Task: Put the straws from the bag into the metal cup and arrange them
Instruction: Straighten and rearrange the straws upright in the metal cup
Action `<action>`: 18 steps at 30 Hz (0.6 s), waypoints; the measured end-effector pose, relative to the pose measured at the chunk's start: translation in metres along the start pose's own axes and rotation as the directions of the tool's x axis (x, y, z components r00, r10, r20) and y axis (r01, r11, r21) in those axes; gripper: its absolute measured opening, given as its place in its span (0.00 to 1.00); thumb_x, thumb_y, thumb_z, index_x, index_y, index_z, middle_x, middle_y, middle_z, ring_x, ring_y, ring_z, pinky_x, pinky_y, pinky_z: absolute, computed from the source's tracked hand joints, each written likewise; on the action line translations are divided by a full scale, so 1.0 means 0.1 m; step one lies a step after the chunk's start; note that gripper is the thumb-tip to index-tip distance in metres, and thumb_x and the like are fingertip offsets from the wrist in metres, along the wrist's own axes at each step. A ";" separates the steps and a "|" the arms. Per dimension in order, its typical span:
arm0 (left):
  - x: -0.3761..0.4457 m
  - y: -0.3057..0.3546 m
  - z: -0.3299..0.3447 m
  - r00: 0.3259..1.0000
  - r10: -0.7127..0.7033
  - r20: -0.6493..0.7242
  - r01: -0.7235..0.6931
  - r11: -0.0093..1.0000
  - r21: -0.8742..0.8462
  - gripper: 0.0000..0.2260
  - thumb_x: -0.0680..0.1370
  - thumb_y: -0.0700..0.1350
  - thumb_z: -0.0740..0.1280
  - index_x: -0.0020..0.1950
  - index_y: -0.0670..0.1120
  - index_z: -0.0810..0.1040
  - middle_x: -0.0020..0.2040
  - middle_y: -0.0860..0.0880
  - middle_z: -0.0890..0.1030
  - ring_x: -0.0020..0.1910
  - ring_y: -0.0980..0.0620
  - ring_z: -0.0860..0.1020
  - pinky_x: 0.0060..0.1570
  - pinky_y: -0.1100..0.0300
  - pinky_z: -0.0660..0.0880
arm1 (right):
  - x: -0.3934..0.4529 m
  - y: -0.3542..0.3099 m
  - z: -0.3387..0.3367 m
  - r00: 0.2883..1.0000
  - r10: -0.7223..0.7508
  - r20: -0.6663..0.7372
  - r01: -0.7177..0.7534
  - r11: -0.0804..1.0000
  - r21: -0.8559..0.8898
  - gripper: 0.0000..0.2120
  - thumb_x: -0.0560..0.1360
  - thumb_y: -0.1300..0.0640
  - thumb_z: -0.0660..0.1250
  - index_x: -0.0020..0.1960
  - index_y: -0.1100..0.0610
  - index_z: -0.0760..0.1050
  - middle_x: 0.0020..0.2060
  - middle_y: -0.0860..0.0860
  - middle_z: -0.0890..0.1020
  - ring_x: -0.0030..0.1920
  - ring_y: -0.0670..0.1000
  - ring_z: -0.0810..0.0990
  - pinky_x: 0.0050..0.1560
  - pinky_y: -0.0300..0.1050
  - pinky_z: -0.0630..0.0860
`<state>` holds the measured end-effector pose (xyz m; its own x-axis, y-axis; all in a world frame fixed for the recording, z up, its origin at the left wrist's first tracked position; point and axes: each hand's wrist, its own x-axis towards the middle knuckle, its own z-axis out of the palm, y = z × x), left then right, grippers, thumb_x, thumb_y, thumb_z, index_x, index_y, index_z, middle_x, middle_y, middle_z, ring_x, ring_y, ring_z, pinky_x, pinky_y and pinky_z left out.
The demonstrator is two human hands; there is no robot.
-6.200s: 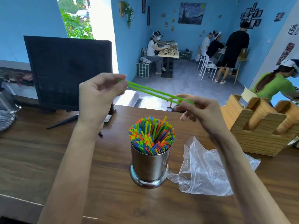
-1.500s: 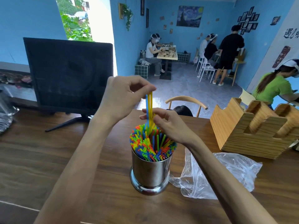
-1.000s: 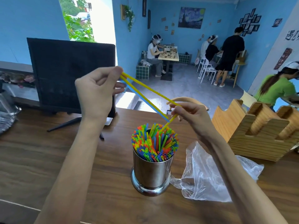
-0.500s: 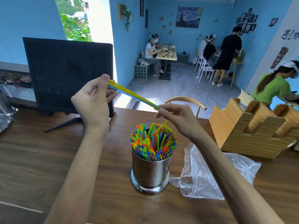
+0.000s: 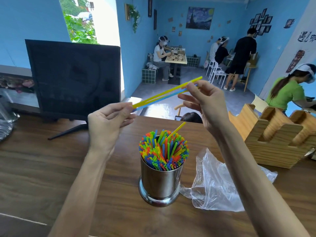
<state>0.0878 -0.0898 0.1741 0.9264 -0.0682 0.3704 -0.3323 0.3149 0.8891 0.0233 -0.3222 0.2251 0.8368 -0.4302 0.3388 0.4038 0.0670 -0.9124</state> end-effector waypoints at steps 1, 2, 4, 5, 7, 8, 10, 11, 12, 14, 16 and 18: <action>-0.03 -0.03 0.02 0.999 -0.023 0.022 0.023 1.000 -0.008 0.04 0.75 0.37 0.73 0.48 0.42 0.84 0.37 0.49 0.87 0.35 0.55 0.85 0.38 0.66 0.81 | 0.01 -0.03 0.00 1.000 -0.008 -0.006 0.008 1.000 0.030 0.02 0.78 0.62 0.71 0.47 0.58 0.79 0.42 0.53 0.87 0.41 0.54 0.88 0.39 0.40 0.82; -0.06 -0.06 0.04 0.998 -0.045 0.042 0.046 0.999 -0.016 0.04 0.73 0.36 0.74 0.48 0.41 0.84 0.36 0.49 0.87 0.35 0.55 0.85 0.38 0.66 0.81 | 0.02 -0.06 0.01 1.000 -0.019 -0.006 0.019 0.998 0.056 0.02 0.78 0.63 0.71 0.49 0.58 0.79 0.44 0.54 0.87 0.41 0.54 0.88 0.41 0.41 0.83; -0.13 -0.12 0.09 0.994 -0.081 0.077 0.083 0.996 -0.027 0.06 0.71 0.36 0.75 0.46 0.42 0.85 0.36 0.48 0.87 0.35 0.54 0.85 0.39 0.66 0.81 | 0.04 -0.09 0.04 0.999 -0.041 0.002 0.041 0.995 0.088 0.07 0.79 0.63 0.70 0.56 0.58 0.78 0.47 0.56 0.88 0.43 0.54 0.87 0.43 0.43 0.83; -0.16 -0.16 0.12 0.991 -0.094 0.093 0.097 0.995 -0.020 0.06 0.70 0.36 0.75 0.46 0.42 0.85 0.36 0.47 0.87 0.35 0.54 0.85 0.39 0.65 0.81 | 0.04 -0.10 0.06 0.999 -0.049 0.008 0.048 0.995 0.088 0.10 0.79 0.63 0.70 0.59 0.58 0.77 0.48 0.57 0.88 0.44 0.55 0.87 0.43 0.44 0.83; -0.20 -0.24 0.15 0.985 -0.114 0.125 0.114 0.993 0.012 0.07 0.69 0.37 0.76 0.46 0.43 0.85 0.38 0.46 0.87 0.37 0.52 0.86 0.40 0.63 0.82 | 0.03 -0.13 0.11 0.998 -0.059 0.018 0.058 0.996 0.066 0.12 0.79 0.62 0.70 0.62 0.58 0.76 0.49 0.56 0.88 0.47 0.56 0.88 0.44 0.46 0.83; -0.21 -0.27 0.15 0.983 -0.119 0.139 0.116 0.993 0.028 0.08 0.68 0.39 0.76 0.46 0.44 0.86 0.40 0.45 0.87 0.39 0.50 0.86 0.41 0.61 0.82 | 0.02 -0.14 0.13 0.997 -0.066 0.028 0.064 0.997 0.050 0.11 0.80 0.61 0.70 0.62 0.58 0.76 0.48 0.55 0.88 0.48 0.56 0.88 0.44 0.46 0.83; -0.22 -0.32 0.15 0.979 -0.119 0.166 0.109 0.992 0.065 0.11 0.66 0.43 0.78 0.47 0.45 0.86 0.43 0.44 0.88 0.43 0.47 0.86 0.45 0.58 0.83 | -0.01 -0.15 0.16 0.993 -0.105 0.055 0.106 0.994 -0.022 0.09 0.81 0.62 0.69 0.60 0.60 0.78 0.46 0.53 0.88 0.48 0.54 0.88 0.45 0.46 0.83; -0.21 -0.33 0.14 0.977 -0.111 0.184 0.093 0.990 0.102 0.11 0.66 0.44 0.78 0.47 0.47 0.86 0.44 0.45 0.88 0.45 0.47 0.86 0.47 0.57 0.83 | -0.02 -0.15 0.18 0.988 -0.139 0.070 0.144 0.987 -0.074 0.08 0.81 0.62 0.68 0.59 0.61 0.79 0.45 0.53 0.88 0.47 0.54 0.88 0.45 0.45 0.83; -0.19 -0.34 0.12 0.973 -0.095 0.210 0.063 0.986 0.153 0.11 0.67 0.44 0.79 0.48 0.48 0.86 0.45 0.47 0.88 0.47 0.48 0.86 0.49 0.57 0.82 | -0.03 -0.15 0.19 0.980 -0.177 0.087 0.187 0.974 -0.126 0.07 0.81 0.62 0.69 0.58 0.61 0.79 0.45 0.53 0.88 0.46 0.54 0.88 0.45 0.46 0.83; -0.16 -0.36 0.08 0.960 -0.062 0.274 -0.012 0.965 0.260 0.11 0.70 0.41 0.79 0.50 0.52 0.85 0.48 0.52 0.88 0.51 0.53 0.85 0.55 0.59 0.80 | -0.03 -0.14 0.23 0.960 -0.249 0.128 0.273 0.934 -0.232 0.06 0.80 0.63 0.70 0.56 0.61 0.80 0.45 0.55 0.87 0.46 0.55 0.88 0.44 0.47 0.84; -0.11 -0.34 0.06 0.952 -0.038 0.303 -0.054 0.955 0.290 0.13 0.73 0.38 0.77 0.55 0.52 0.84 0.53 0.53 0.87 0.56 0.56 0.83 0.60 0.62 0.78 | -0.05 -0.07 0.27 0.938 -0.288 0.193 0.342 0.861 -0.376 0.05 0.79 0.62 0.71 0.55 0.59 0.80 0.46 0.55 0.86 0.45 0.55 0.88 0.42 0.48 0.85; -0.07 -0.29 0.05 0.956 -0.029 0.293 -0.050 0.965 0.258 0.15 0.75 0.36 0.75 0.59 0.49 0.83 0.55 0.52 0.86 0.58 0.56 0.82 0.59 0.64 0.78 | -0.09 0.11 0.30 0.929 -0.255 0.269 0.362 0.776 -0.515 0.07 0.79 0.59 0.72 0.57 0.55 0.79 0.46 0.52 0.85 0.41 0.51 0.87 0.42 0.52 0.85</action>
<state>0.0899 -0.1033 0.1468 0.8430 -0.3517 0.4070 -0.4124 0.0634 0.9088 0.0312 -0.2903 0.2193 0.7737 -0.1744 0.6090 0.4262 -0.5679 -0.7041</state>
